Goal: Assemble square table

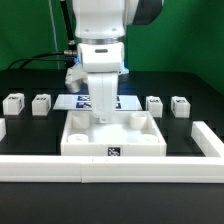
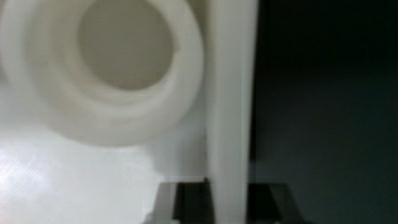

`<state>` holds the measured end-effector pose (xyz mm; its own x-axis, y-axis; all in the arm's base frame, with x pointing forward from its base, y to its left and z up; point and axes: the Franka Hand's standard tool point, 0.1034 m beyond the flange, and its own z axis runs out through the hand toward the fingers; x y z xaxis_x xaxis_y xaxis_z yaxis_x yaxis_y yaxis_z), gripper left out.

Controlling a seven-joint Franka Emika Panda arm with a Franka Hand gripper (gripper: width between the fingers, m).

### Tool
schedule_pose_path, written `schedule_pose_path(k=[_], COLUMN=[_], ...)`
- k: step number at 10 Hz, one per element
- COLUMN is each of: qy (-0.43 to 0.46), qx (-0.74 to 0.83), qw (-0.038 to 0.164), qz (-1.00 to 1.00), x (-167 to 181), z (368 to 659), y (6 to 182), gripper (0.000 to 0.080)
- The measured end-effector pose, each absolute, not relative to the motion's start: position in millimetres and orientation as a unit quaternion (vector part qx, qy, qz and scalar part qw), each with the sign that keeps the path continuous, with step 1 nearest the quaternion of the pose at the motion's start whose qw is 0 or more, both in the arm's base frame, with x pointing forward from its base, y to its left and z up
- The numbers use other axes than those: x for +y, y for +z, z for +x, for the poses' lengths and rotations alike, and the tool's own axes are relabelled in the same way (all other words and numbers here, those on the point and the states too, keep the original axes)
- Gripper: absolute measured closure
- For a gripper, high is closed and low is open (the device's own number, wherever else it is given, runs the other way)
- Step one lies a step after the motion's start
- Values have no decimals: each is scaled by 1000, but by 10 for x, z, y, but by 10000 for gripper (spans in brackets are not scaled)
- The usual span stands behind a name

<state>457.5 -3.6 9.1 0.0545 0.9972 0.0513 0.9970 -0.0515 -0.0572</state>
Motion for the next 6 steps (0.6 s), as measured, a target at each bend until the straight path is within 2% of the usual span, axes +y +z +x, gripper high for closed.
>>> schedule_pose_path(k=[3, 6], qy=[-17, -9], qx=[-670, -684], qw=[36, 34], qz=[-741, -728], x=[416, 570], z=[4902, 4931], y=[95, 89], gripper=[738, 738])
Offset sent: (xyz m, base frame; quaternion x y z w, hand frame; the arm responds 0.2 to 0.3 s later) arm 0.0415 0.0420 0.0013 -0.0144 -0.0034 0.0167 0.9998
